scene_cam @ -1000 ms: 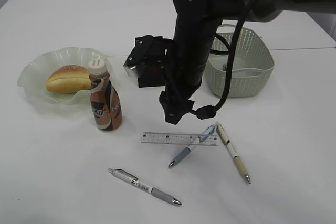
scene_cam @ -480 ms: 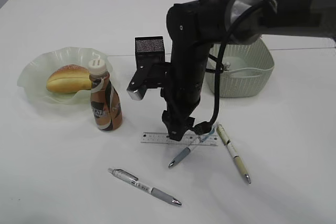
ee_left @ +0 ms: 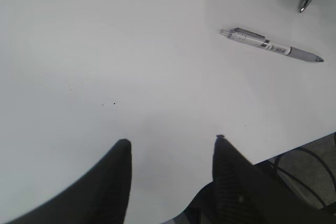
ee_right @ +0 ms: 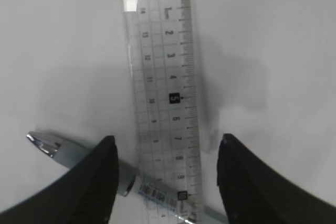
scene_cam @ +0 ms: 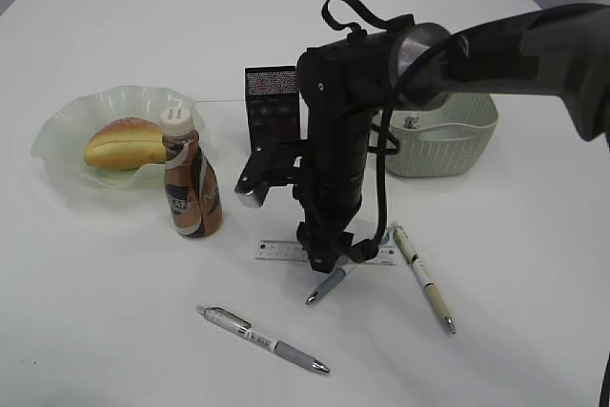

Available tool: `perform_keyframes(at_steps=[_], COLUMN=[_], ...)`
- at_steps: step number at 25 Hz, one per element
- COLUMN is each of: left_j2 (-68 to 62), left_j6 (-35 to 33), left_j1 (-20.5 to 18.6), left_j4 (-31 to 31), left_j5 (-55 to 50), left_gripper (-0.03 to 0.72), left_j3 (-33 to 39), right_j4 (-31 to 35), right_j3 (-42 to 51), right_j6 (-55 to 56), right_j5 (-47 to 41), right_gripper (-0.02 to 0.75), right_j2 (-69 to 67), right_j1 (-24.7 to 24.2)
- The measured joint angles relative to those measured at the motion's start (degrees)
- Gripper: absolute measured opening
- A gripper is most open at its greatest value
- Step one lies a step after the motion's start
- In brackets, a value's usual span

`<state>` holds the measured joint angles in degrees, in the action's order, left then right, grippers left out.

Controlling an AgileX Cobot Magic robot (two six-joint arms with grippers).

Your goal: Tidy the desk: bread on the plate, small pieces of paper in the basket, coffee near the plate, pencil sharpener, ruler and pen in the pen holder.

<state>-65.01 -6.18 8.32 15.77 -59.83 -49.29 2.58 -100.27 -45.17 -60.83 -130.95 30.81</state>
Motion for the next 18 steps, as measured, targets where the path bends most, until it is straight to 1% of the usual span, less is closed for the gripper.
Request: perform_keyframes(at_steps=[7,18], left_j2=[0.0,0.0], left_j6=[0.0,-0.09], left_j1=[0.0,0.0], left_j4=[0.0,0.0], left_j5=[0.77,1.06], left_gripper=[0.37,0.37], left_j3=[0.0,0.0], right_j4=[-0.3,-0.3], right_j3=[0.0,0.0], right_j6=[-0.14,-0.14], right_j5=[2.01,2.6], right_gripper=[0.44,0.434], right_j2=[-0.81,-1.03], right_j1=[0.0,0.0])
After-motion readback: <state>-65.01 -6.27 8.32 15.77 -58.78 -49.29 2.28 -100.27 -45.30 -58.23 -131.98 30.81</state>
